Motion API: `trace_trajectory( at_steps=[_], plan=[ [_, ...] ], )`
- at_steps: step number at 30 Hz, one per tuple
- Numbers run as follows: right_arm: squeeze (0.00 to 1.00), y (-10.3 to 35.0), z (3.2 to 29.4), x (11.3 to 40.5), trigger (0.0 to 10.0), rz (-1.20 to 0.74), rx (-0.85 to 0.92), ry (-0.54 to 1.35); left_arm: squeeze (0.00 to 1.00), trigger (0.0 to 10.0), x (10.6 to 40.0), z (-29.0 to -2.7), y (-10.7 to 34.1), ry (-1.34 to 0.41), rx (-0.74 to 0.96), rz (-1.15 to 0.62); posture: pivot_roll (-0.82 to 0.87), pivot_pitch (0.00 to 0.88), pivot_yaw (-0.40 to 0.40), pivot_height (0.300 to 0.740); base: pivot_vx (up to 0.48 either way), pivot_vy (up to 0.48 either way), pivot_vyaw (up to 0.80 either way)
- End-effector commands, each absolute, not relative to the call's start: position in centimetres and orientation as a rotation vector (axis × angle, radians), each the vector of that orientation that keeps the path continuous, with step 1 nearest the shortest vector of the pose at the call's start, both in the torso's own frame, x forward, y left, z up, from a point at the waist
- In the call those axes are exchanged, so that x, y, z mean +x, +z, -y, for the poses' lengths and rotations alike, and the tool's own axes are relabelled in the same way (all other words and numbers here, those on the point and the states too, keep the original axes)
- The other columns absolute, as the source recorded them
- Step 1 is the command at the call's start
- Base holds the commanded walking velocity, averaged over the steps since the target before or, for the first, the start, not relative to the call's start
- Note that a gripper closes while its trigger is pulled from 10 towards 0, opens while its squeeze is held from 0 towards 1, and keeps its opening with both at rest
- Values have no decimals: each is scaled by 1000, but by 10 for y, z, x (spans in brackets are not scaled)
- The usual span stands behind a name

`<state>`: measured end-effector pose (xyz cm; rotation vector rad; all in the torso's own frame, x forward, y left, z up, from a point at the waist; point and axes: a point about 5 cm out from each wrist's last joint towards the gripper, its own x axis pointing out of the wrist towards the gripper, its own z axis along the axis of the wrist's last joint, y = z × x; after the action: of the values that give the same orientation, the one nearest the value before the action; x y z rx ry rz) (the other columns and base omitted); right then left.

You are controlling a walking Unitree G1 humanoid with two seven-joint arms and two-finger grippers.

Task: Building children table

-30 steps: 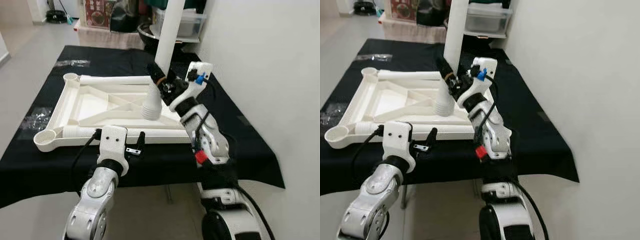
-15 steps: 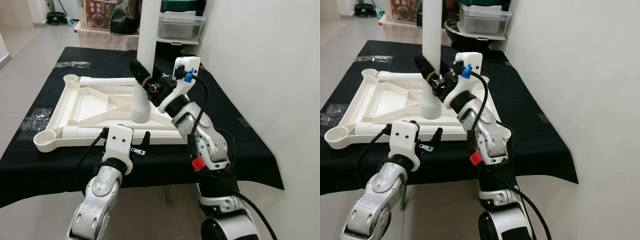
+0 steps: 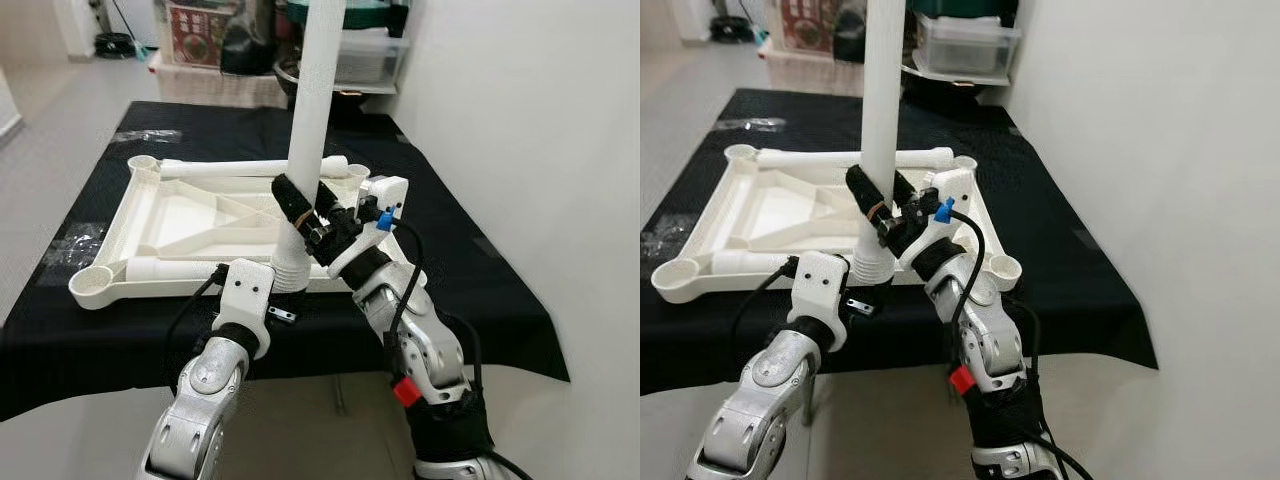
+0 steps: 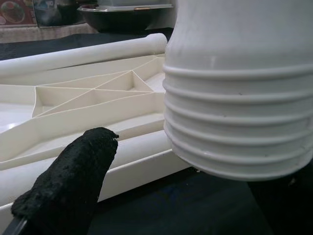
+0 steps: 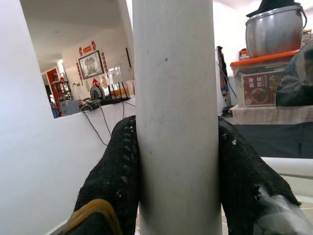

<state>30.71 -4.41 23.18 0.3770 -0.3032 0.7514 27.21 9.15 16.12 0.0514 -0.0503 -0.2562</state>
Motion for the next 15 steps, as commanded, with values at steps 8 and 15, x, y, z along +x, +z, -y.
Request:
trace_trajectory(
  at_steps=[8, 15],
  plan=[
    [0, 236, 24, 300, 0, 303, 507, 756, 0, 10000, 270, -77, 163, -351, 60, 81, 54, 0, -115, 740, 0, 0, 0],
    [0, 237, 23, 299, 0, 308, 514, 755, 0, 10000, 266, -72, 154, -408, 75, 49, 50, 0, -115, 740, 0, 0, 0]
  ],
)
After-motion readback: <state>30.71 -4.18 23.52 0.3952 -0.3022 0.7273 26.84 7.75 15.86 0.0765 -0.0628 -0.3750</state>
